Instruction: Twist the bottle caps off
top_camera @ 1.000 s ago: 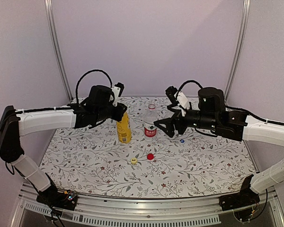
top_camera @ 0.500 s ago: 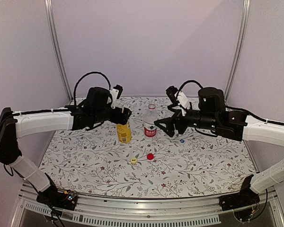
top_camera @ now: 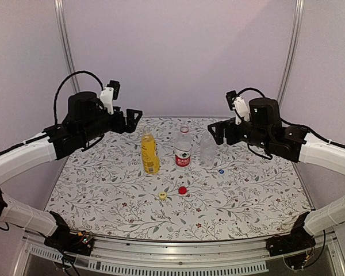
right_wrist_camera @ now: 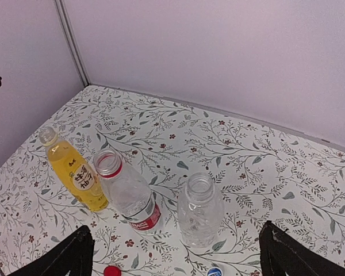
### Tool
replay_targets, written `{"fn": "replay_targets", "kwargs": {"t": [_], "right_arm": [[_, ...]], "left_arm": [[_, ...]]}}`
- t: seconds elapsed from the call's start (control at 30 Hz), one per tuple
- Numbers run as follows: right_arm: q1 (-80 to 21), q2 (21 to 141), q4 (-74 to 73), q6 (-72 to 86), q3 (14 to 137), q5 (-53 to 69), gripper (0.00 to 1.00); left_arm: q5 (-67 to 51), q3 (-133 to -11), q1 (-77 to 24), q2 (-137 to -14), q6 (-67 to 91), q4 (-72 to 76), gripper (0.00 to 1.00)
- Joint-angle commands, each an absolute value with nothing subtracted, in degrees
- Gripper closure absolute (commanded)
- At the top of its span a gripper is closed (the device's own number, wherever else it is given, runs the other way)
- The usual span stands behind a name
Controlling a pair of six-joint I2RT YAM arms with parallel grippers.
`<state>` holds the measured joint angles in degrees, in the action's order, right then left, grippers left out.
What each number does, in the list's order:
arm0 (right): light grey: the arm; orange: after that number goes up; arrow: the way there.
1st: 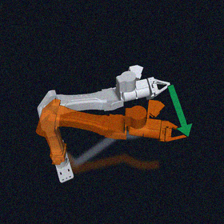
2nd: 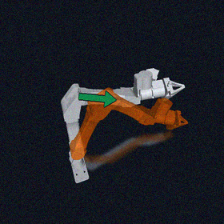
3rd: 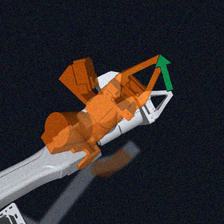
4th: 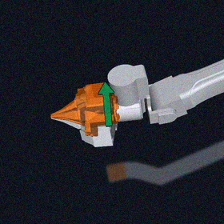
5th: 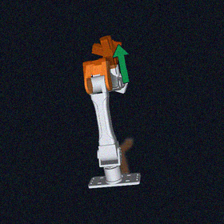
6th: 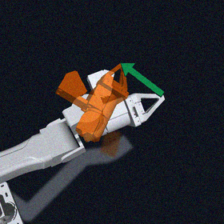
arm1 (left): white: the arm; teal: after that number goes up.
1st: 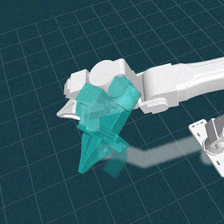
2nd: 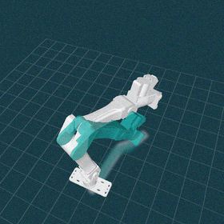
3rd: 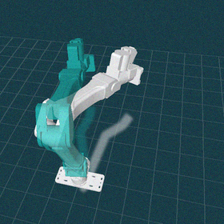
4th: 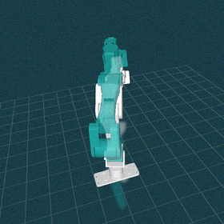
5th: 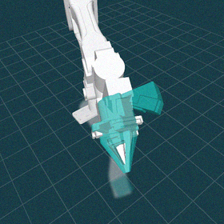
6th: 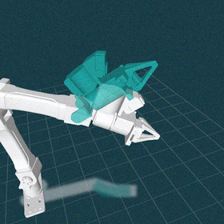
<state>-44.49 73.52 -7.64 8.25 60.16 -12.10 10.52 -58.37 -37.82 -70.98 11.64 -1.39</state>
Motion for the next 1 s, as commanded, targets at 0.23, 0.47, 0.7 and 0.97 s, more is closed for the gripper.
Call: {"fn": "replay_targets", "kwargs": {"t": [0.23,0.47,0.7,0.97], "right_arm": [[-36.14,64.61,-9.79,8.86,61.51,-22.72,0.01],[-35.86,64.41,-12.37,5.33,63.29,-24.11,0.01],[-35.84,61.59,-10.57,6.13,61.06,-22.60,0.01],[-35.87,55.32,-5.59,5.45,55.33,-22.97,0.01]], "left_arm": [[13.34,-58.88,-32.45,-63.31,9.57,-6.21,0.00],[13.50,-57.23,-31.64,-60.42,7.65,-4.00,0.00],[16.51,-52.62,-31.64,-57.26,6.37,-1.13,0.00],[16.72,-50.25,-31.72,-54.73,4.56,2.40,0.00]]}}
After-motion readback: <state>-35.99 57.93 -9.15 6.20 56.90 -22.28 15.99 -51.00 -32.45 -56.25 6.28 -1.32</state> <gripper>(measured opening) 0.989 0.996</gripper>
